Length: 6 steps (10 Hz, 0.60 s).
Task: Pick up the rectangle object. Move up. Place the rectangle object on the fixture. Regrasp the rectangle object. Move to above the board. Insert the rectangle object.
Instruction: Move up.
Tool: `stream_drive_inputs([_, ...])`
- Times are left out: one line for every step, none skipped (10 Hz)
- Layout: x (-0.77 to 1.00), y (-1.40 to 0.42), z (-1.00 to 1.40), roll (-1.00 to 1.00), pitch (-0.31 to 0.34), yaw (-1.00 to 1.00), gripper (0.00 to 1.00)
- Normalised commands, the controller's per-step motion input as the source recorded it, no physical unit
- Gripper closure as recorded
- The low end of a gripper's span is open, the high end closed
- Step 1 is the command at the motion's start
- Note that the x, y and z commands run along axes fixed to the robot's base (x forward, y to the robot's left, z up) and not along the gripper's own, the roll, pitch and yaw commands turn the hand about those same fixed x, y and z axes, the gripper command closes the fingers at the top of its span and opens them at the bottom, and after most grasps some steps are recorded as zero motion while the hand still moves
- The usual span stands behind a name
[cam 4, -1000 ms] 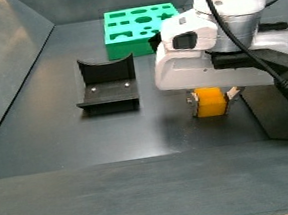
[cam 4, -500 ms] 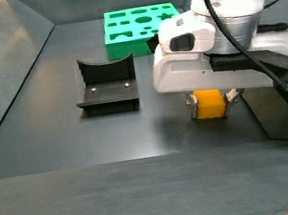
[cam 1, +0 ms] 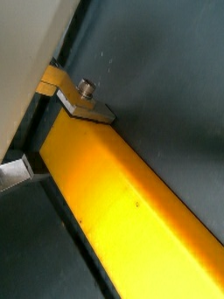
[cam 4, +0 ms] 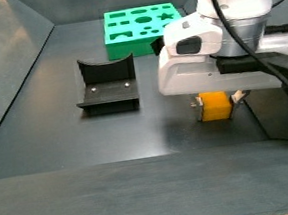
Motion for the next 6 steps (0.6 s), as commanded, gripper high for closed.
stream_drive_inputs([0.0, 0.0, 0.83, 0.0, 0.0, 0.0, 1.0])
stream_drive_inputs([0.0, 0.03, 0.82, 0.01, 0.004, -0.04, 1.0])
stream_drive_inputs([-0.02, 0.03, 0.74, 0.01, 0.008, -0.04, 1.0])
stream_drive_inputs([-0.02, 0.02, 0.67, 0.01, 0.008, -0.04, 1.0])
stream_drive_inputs([-0.03, 0.01, 0.44, 0.02, 0.017, -0.03, 1.0])
stream_drive_inputs([-0.03, 0.01, 0.35, 0.02, 0.026, -0.03, 1.0])
